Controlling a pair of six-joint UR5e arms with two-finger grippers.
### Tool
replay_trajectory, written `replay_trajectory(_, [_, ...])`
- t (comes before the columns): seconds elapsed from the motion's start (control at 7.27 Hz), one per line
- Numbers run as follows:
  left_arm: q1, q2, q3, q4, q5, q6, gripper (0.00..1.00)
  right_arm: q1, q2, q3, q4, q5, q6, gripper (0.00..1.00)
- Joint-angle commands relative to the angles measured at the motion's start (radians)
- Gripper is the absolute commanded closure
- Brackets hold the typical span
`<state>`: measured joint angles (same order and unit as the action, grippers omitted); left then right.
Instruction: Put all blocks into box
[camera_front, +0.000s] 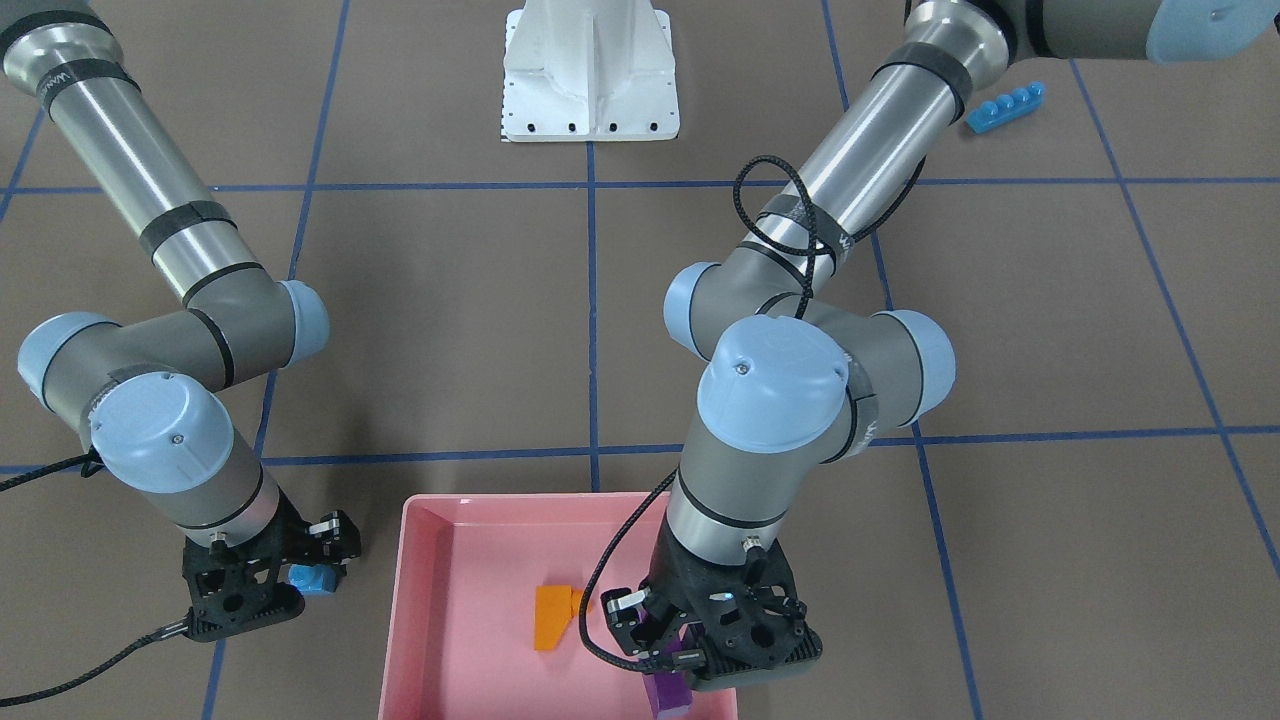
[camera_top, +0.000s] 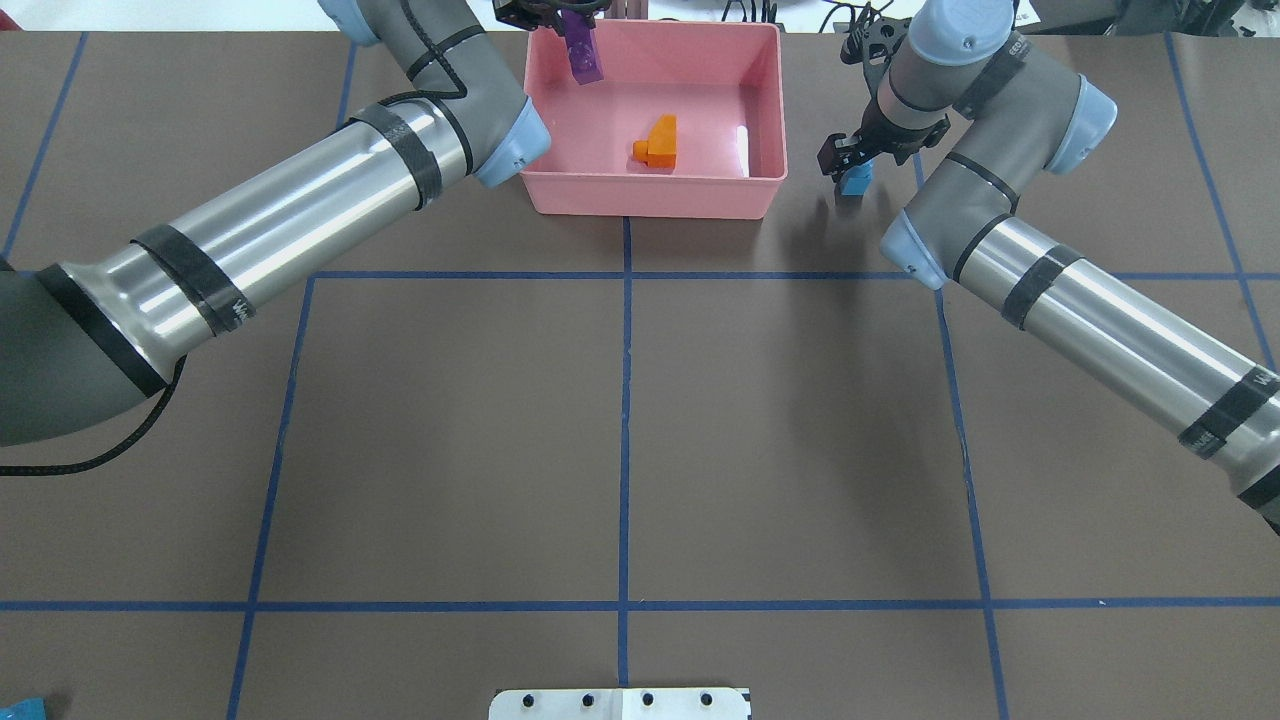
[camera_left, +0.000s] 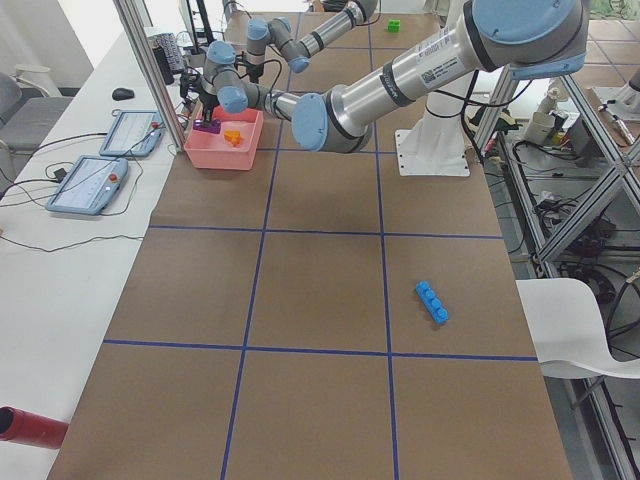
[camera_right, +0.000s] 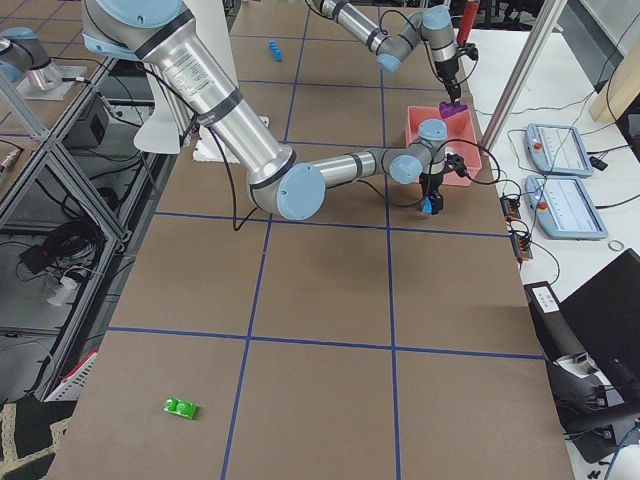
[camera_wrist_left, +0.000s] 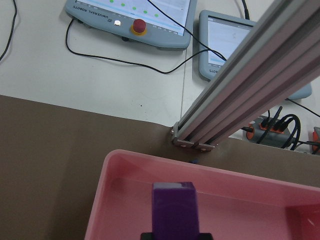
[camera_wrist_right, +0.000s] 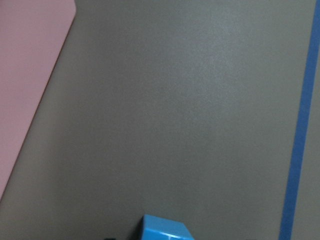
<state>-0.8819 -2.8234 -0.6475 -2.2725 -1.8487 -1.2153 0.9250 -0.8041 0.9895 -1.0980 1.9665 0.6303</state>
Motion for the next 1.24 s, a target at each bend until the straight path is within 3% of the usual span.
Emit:
replay_trajectory(0.0, [0.012, -0.021, -0.004, -0.005, 0.011, -0.007, 0.0, 0.0, -0.001, 0.0, 0.0, 0.0, 0.003, 0.74])
replay_trajectory(0.14, [0.011, -0.021, -0.011, -0.004, 0.011, -0.009, 0.0, 0.0, 0.002, 0.0, 0.0, 0.0, 0.005, 1.0])
replay_trajectory(0.41, [0.001, -0.019, -0.084, 0.039, 0.003, -0.045, 0.0, 0.014, 0.012, 0.009, 0.0, 0.008, 0.028, 1.0])
replay_trajectory(0.69, [-0.04, -0.013, -0.26, 0.378, -0.126, 0.011, 0.0, 0.079, 0.04, 0.046, -0.011, 0.124, 0.031, 1.0])
replay_trajectory(0.83, [-0.052, 0.001, -0.358, 0.539, -0.139, 0.123, 0.0, 0.101, 0.049, 0.081, -0.047, 0.153, 0.041, 1.0])
replay_trajectory(0.96, [-0.06, 0.063, -0.482, 0.661, -0.139, 0.232, 0.0, 0.103, 0.104, 0.084, -0.075, 0.155, 0.133, 1.0])
replay_trajectory(1.1, [-0.069, 0.182, -0.623, 0.7, -0.141, 0.3, 0.0, 0.106, 0.155, 0.08, -0.083, 0.155, 0.199, 1.0])
